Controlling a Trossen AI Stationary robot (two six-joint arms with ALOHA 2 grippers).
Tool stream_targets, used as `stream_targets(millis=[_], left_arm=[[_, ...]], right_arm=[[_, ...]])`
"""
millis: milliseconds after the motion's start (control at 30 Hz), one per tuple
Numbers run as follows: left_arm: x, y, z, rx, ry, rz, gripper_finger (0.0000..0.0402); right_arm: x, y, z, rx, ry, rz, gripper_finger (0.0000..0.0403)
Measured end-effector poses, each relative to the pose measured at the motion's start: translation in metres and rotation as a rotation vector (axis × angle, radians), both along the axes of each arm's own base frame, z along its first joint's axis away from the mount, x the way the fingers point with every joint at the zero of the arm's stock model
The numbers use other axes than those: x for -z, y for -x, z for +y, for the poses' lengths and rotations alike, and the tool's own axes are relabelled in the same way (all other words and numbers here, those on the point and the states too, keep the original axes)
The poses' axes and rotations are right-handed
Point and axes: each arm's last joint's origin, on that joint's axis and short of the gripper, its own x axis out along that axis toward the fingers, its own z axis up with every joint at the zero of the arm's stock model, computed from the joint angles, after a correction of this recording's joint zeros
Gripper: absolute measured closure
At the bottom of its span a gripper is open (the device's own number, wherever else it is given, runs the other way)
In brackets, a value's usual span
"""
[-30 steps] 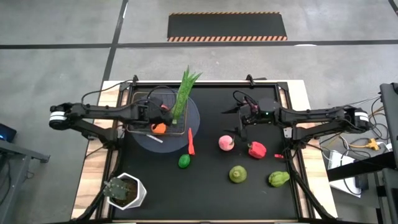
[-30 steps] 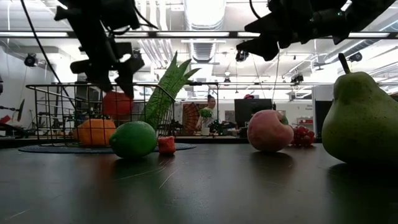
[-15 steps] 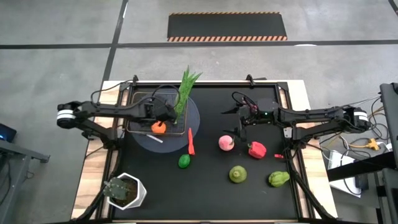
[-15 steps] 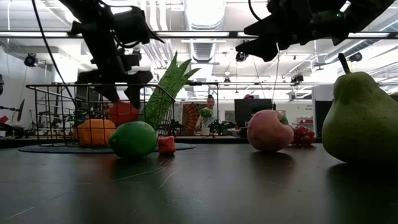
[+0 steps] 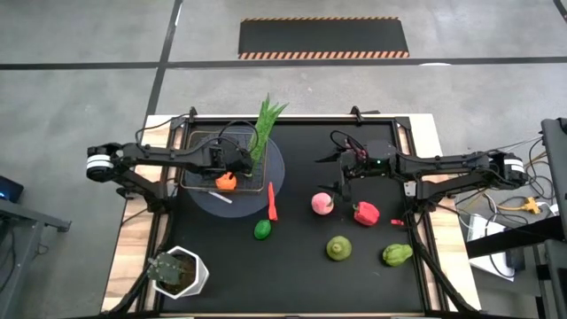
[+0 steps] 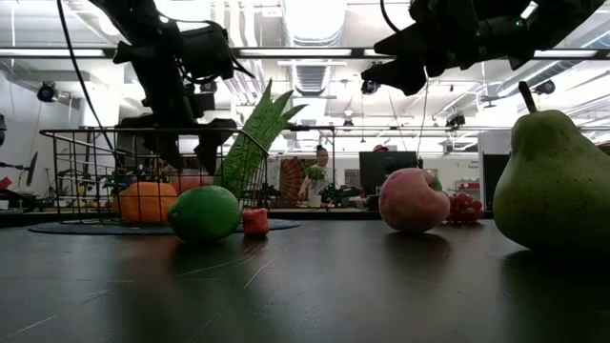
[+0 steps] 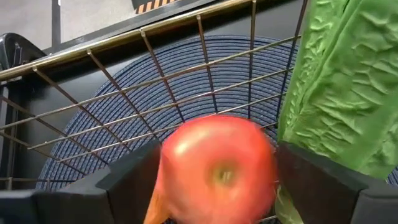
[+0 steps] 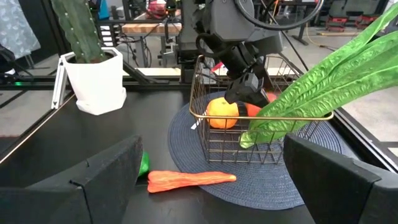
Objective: Build produce basket
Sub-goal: Put the red apple into the wire basket, then put the red chili pepper into the wire basket
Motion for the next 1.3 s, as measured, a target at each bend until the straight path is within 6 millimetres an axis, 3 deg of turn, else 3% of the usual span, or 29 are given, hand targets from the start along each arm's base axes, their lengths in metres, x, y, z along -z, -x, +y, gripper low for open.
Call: stream_targets(millis=[167,367,633,900,1100,1300], left_arm=[[0.0,0.001,0.0,0.001,0.001,0.0,0.0069],[-0.003,0.001,0.0,0.014,-0.001,-0.003,0.0064],[-0.038,-0.003,-0.01,0.151,0.028,-0.102,0.0064],[-0.075,-0.016,-0.043,0.395,-0.099,-0.227,0.0063],[-0.091,-0.03,-0.075,0.625,-0.198,-0.343,0.0063],[-0.101,-0.034,-0.108,0.736,-0.202,-0.471,0.0063]], right_arm=[[0.0,0.0,0.0,0.0,0.0,0.0,0.0032],[0.0,0.0,0.0,0.0,-0.001,0.002,0.0032],[0.0,0.0,0.0,0.002,-0.012,0.003,0.0032],[0.001,0.0,0.0,0.002,-0.012,0.012,0.0032],[0.003,0.001,0.0,-0.002,0.002,0.029,0.0032],[0.005,0.001,0.0,-0.007,0.024,0.045,0.0033]])
